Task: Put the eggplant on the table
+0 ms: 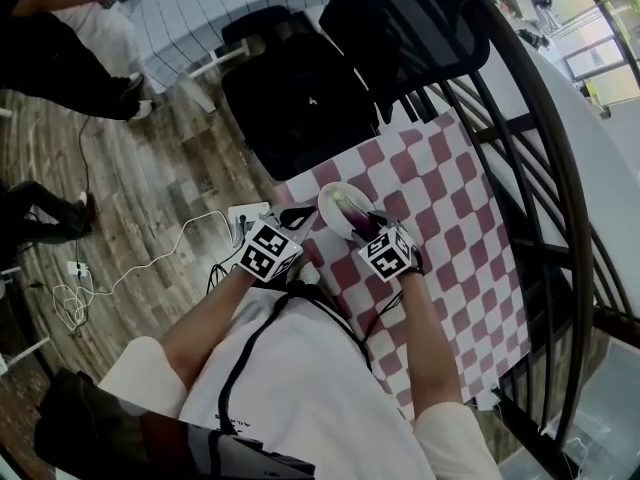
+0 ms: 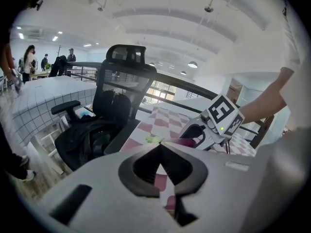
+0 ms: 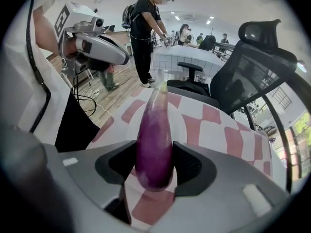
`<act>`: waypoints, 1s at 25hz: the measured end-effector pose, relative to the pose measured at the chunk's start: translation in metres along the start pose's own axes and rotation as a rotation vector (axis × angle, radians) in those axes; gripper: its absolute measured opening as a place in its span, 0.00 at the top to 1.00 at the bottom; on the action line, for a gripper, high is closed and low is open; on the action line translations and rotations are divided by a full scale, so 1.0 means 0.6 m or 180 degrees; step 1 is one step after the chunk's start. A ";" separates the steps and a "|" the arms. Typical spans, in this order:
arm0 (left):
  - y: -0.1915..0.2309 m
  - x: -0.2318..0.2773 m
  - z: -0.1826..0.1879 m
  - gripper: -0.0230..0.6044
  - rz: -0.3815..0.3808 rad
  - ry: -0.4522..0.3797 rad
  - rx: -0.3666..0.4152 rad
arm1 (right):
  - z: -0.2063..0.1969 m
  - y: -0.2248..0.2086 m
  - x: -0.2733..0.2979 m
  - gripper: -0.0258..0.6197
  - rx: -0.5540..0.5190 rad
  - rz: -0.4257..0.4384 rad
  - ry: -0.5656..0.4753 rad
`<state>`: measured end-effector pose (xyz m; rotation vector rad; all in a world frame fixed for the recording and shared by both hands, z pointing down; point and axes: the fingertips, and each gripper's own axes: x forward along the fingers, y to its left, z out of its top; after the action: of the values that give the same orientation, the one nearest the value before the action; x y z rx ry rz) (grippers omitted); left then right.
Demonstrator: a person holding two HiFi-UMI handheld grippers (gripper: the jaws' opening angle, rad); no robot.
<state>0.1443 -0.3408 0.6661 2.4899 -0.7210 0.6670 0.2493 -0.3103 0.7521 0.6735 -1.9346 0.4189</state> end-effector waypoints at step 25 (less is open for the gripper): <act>0.007 -0.010 -0.006 0.95 0.0022 0.0089 0.0045 | -0.019 -0.003 0.040 0.59 -0.0260 0.0094 0.0329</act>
<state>0.1363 -0.3398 0.6672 2.4870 -0.7174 0.7103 0.2505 -0.3117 0.7785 0.5605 -1.8552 0.3837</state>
